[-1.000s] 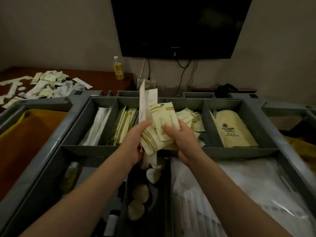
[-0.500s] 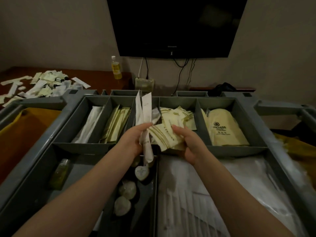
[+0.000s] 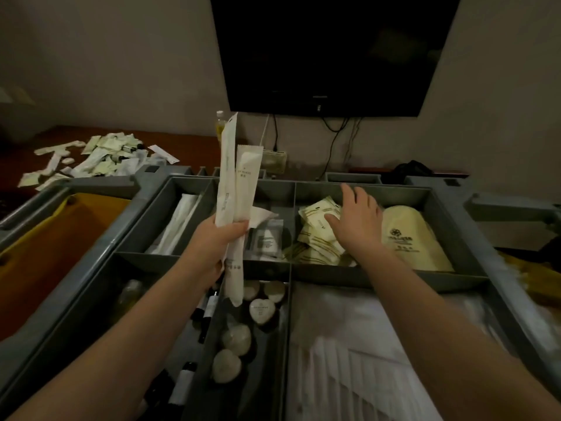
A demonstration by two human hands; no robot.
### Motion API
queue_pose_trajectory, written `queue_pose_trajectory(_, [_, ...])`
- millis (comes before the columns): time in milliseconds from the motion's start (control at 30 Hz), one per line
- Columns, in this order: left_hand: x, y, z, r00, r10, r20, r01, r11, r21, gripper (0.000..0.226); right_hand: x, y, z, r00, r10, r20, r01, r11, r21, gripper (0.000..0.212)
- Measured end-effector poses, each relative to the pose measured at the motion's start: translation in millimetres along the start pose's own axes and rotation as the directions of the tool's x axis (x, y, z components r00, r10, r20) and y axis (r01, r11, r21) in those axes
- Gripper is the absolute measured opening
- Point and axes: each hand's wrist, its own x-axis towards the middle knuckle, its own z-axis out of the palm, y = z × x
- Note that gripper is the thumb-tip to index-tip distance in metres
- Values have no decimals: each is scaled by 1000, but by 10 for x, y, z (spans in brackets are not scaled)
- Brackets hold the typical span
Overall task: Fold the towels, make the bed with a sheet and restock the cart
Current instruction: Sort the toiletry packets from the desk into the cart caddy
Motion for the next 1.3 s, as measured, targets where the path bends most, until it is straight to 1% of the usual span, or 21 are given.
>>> queue_pose_trajectory(67, [-10, 2, -73, 1000, 14, 4, -14, 1000, -17, 24, -129, -179, 42, 994, -78, -75, 84, 993, 83, 50])
queue_pose_trajectory(133, [-16, 6, -129, 1000, 21, 5, -21, 999, -26, 24, -243, -439, 53, 999, -46, 10, 39, 930, 366, 35])
queue_pose_trajectory(200, [-19, 29, -187, 999, 29, 19, -28, 999, -21, 22, -346, -796, -28, 970, 36, 240, -188, 735, 651, 46])
queue_pose_trajectory(267, [-8, 61, -267, 997, 56, 57, -55, 998, -7, 19, -373, -1128, -129, 866, 63, 496, -449, 536, 715, 52])
queue_pose_trajectory(333, [21, 63, -382, 993, 66, 102, -66, 998, -2, 20, -397, -1385, -164, 765, 17, 643, -599, 384, 703, 43])
queue_pose_trajectory(367, [36, 70, -452, 991, 64, 117, -63, 998, -6, 23, -408, -1496, -150, 750, 2, 662, -633, 292, 717, 35])
queue_pose_trajectory(433, [97, 75, -594, 991, 44, 123, -41, 999, -25, 28, -423, -1690, -89, 770, 2, 638, -636, 94, 766, 28])
queue_pose_trajectory(467, [132, 91, -674, 994, 23, 103, -18, 999, -51, 27, -421, -1777, -46, 796, 2, 605, -605, 26, 796, 28])
queue_pose_trajectory(500, [182, 109, -766, 998, -14, 63, 20, 995, -96, 22, -411, -1857, -7, 827, 1, 561, -561, 13, 827, 27])
queue_pose_trajectory(600, [429, 178, -1123, 979, -197, -60, 181, 961, -211, 17, -375, -2107, 68, 891, 13, 454, -452, 130, 883, 15])
queue_pose_trajectory(667, [694, 232, -1403, 957, -285, -45, 273, 945, -178, 24, -348, -2319, 127, 884, 22, 467, -458, 239, 856, 16])
queue_pose_trajectory(733, [953, 284, -1622, 950, -312, 19, 312, 944, -111, 32, -282, -2544, 270, 863, 46, 503, -481, 378, 791, 28])
queue_pose_trajectory(867, [1329, 331, -1739, 943, -318, 95, 313, 948, 58, 28, -112, -2882, 584, 880, 138, 454, -426, 651, 628, 31])
queue_pose_trajectory(933, [1462, 254, -1741, 945, -297, 136, 272, 946, 174, 33, -104, -2942, 695, 909, 134, 394, -325, 820, 471, 33])
queue_pose_trajectory(1000, [1534, 124, -1750, 947, -271, 173, 188, 904, 385, 48, -156, -2959, 768, 949, 96, 300, -183, 943, 277, 39])
queue_pose_trajectory(1067, [1525, -5, -1767, 969, -158, 188, -3, 759, 651, 62, -239, -2956, 809, 970, 13, 241, -29, 998, 63, 35])
queue_pose_trajectory(1100, [1491, -61, -1778, 965, -106, 240, -121, 633, 765, 65, -282, -2944, 813, 973, -19, 230, 22, 1000, -11, 30])
queue_pose_trajectory(1133, [1455, -124, -1787, 945, -67, 321, -253, 475, 843, 62, -332, -2916, 803, 976, -30, 215, 36, 999, -25, 28])
queue_pose_trajectory(1200, [1345, -148, -1796, 890, -92, 446, -435, 125, 892, 43, -446, -2825, 711, 986, 0, 165, -7, 999, 43, 27])
queue_pose_trajectory(1233, [1308, -130, -1795, 864, -150, 480, -492, -50, 869, 36, -515, -2756, 641, 991, 18, 131, -28, 997, 74, 27])
queue_pose_trajectory(1300, [1263, -64, -1783, 826, -252, 504, -562, -298, 772, 33, -677, -2586, 481, 996, 23, 81, -32, 993, 113, 26])
